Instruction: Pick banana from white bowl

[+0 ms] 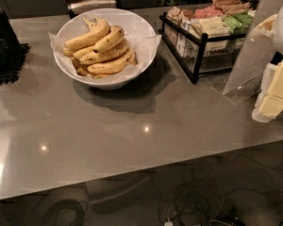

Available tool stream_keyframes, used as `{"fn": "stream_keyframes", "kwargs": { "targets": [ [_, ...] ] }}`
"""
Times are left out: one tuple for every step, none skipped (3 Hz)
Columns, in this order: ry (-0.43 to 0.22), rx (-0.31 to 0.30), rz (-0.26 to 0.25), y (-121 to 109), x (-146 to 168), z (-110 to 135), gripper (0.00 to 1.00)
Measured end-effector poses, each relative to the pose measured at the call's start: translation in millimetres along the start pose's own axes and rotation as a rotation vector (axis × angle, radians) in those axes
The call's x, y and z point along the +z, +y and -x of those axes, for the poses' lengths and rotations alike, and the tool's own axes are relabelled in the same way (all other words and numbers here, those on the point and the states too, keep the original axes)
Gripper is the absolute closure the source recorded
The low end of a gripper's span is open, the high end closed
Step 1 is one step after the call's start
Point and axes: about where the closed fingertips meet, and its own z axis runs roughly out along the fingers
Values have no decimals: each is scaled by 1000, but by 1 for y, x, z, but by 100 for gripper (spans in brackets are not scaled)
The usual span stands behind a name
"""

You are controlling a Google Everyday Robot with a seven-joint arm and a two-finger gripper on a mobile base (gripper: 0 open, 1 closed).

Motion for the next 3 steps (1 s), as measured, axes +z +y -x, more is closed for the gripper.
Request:
{"fn": "stream_keyframes", "kwargs": {
  "targets": [
    [-105,-160,-26,-35,4,50,0],
    [-271,-366,2,-69,14,127,0],
    [-417,-520,61,-87,25,208,0]
  ]
}}
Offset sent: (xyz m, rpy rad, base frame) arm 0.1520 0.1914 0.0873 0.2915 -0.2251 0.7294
